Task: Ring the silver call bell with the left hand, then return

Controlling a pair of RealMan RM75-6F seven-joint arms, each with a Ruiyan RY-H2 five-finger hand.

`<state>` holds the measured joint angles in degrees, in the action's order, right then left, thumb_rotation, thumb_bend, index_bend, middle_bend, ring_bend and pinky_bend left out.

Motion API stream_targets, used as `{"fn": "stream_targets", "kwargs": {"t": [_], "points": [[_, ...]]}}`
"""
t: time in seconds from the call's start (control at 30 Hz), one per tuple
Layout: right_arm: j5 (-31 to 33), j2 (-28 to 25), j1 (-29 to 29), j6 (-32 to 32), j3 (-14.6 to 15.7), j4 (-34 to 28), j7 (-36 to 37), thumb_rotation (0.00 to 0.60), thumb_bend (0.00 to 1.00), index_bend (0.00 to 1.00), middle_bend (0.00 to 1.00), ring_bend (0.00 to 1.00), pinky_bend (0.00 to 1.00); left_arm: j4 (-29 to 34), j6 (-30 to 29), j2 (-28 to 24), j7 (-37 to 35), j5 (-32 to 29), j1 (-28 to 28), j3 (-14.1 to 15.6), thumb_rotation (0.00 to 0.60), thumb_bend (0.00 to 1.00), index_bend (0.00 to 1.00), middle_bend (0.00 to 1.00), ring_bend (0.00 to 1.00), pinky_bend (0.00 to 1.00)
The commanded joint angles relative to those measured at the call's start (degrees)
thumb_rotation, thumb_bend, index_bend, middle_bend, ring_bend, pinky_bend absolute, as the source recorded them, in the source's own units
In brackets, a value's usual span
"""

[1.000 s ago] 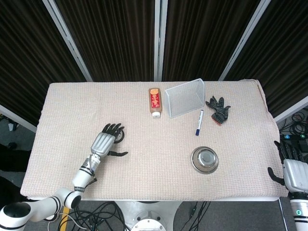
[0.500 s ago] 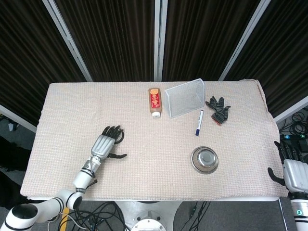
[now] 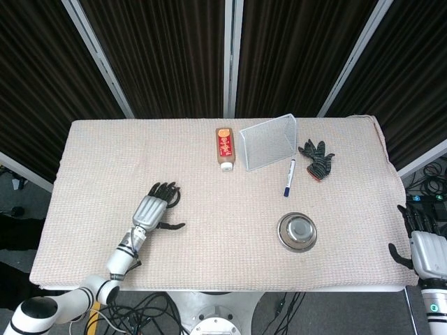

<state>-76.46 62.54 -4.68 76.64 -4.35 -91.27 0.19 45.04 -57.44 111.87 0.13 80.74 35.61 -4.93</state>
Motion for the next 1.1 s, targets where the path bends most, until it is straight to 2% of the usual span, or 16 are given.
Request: {"fn": "stream_targets", "kwargs": {"t": [0.03,0.33,0.63,0.8,0.97,1.1], "points": [[0.04,-0.03,0.03,-0.03,-0.01,0.12,0.17,0.600,0.26,0.00,0.00,0.00,0.00,-0.64,0.57,0.38,0.20,-0.40,-0.21,0.28,0.141,0.00,0.00,0.00,0.00,0.00],[-0.11,0.14,0.06,-0.03,0.03,0.45,0.62,0.600,0.26,0.00,0.00,0.00,0.00,0.03,-4.09,0.42,-0.94,1.31,0.61,-1.18,0.144,0.00,0.00,0.00,0.00,0.00],[-0.05,0.21,-0.02,-0.18,0.04,0.46,0.43,0.600,0.26,0.00,0.00,0.00,0.00,-0.83,1.75,0.41,0.09,-1.05,-0.71,0.42,0.145,0.00,0.00,0.00,0.00,0.00],[-0.03,0.17,0.00,-0.16,0.03,0.40,0.45,0.600,0.26,0.00,0.00,0.00,0.00,-0.05,-0.45,0.10,-0.31,-0.35,-0.57,-0.29,0.144,0.00,0.00,0.00,0.00,0.00],[-0.21,0.10,0.06,0.04,0.04,0.25,0.51,0.600,0.26,0.00,0.00,0.00,0.00,3.90,-4.31,-1.93,-0.42,0.49,0.57,-2.69,0.144,0.00,0.00,0.00,0.00,0.00],[-0.55,-0.07,0.14,0.47,0.03,-0.06,0.39,0.600,0.26,0.00,0.00,0.00,0.00,9.73,-7.84,-5.55,1.24,0.78,0.01,-4.01,0.144,0.00,0.00,0.00,0.00,0.00]]}}
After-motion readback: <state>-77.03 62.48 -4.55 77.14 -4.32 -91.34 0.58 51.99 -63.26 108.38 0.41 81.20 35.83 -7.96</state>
